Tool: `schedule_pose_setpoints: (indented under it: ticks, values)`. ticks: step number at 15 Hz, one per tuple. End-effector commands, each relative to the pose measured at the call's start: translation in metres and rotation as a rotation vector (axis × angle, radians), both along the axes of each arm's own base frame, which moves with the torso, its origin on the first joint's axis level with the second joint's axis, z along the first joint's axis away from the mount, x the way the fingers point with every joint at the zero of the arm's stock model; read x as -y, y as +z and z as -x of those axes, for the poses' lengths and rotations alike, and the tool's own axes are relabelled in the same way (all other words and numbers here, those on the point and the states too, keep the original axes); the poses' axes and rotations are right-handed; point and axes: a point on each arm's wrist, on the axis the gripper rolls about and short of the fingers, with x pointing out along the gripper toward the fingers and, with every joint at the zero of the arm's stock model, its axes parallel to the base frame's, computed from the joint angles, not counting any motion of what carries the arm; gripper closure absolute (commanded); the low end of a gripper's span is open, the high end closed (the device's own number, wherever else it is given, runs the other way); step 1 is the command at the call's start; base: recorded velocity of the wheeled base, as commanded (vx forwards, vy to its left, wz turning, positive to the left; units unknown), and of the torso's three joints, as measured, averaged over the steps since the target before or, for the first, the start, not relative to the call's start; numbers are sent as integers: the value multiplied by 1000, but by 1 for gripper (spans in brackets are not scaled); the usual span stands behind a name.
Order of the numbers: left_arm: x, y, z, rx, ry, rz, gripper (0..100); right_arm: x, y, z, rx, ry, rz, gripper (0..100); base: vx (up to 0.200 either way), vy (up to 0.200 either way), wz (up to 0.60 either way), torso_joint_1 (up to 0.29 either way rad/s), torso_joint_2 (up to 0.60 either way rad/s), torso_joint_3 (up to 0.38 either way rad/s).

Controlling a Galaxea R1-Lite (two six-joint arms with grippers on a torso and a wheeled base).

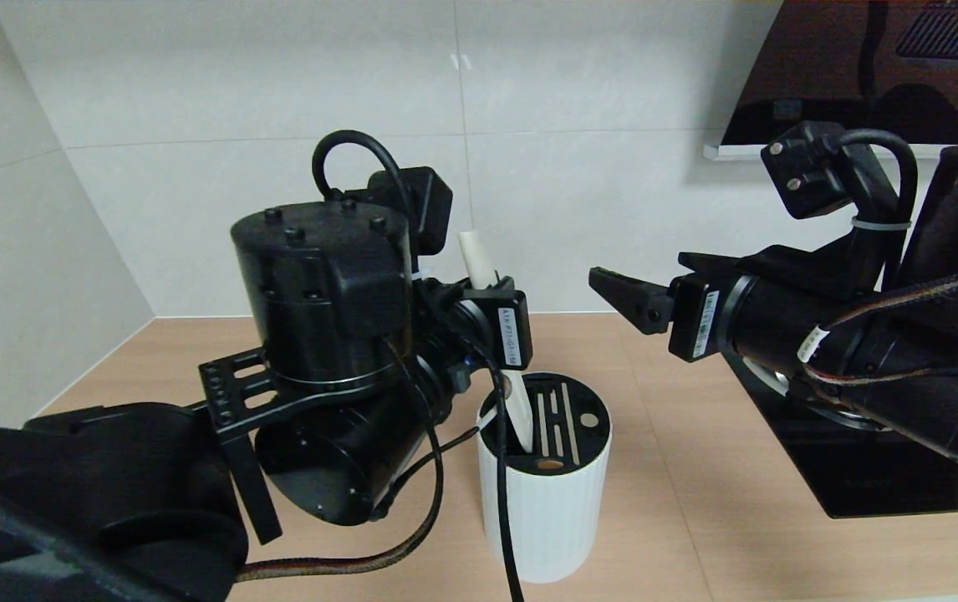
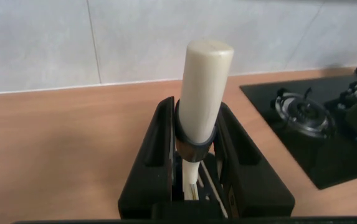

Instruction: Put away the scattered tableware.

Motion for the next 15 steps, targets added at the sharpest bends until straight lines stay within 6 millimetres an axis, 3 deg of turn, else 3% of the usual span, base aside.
schedule_pose_setpoints:
  ticks: [1,15]
  values:
    - [4,-9,-3,-17,1,-20,100,-2,-2,-2,-6,0,6,0,0,0,0,0,0,0]
    - [28,-81,-23,-176,5,-127,100,-2,-5,-2,-9,-1,19,0,0,0,0,0,0,0]
